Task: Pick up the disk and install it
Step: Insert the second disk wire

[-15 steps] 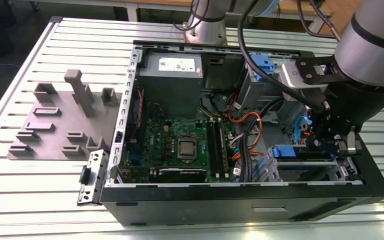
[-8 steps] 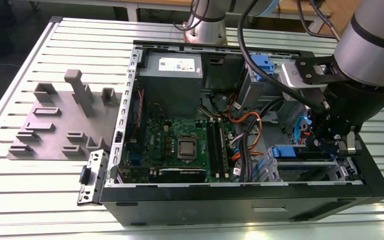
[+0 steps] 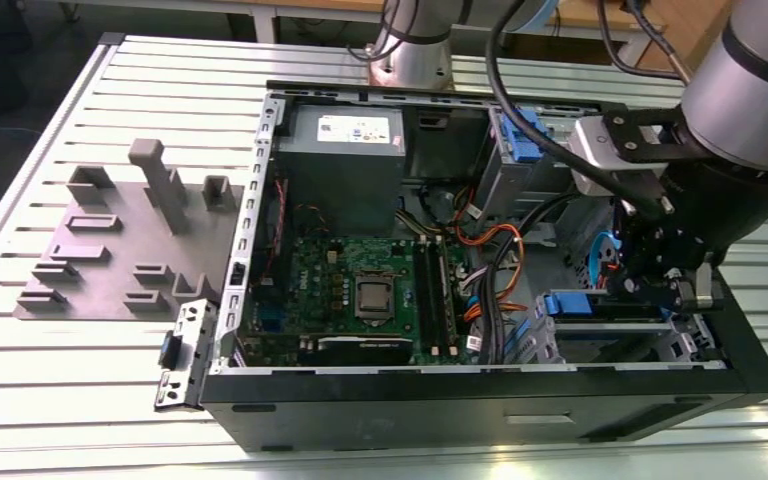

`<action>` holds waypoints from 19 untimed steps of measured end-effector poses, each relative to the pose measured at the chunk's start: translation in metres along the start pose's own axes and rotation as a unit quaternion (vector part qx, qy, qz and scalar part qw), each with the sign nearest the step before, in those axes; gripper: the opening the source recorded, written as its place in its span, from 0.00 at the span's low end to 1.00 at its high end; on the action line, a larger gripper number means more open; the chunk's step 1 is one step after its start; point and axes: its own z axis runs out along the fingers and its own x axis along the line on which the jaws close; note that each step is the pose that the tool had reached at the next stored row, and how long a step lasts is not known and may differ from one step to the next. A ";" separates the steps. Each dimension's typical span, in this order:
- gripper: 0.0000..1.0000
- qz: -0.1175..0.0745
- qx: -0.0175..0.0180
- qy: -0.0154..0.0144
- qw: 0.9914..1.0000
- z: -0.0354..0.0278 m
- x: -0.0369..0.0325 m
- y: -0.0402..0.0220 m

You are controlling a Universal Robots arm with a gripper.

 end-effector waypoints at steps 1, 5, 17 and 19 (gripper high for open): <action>0.11 0.000 -0.002 0.000 1.000 -0.0003 0.0000 -0.0004; 0.11 0.000 -0.004 0.000 1.000 -0.0015 0.0000 -0.0006; 0.11 0.000 -0.004 0.000 1.000 -0.0165 -0.0044 -0.0024; 0.11 0.000 -0.005 0.000 1.000 -0.0168 -0.0056 -0.0024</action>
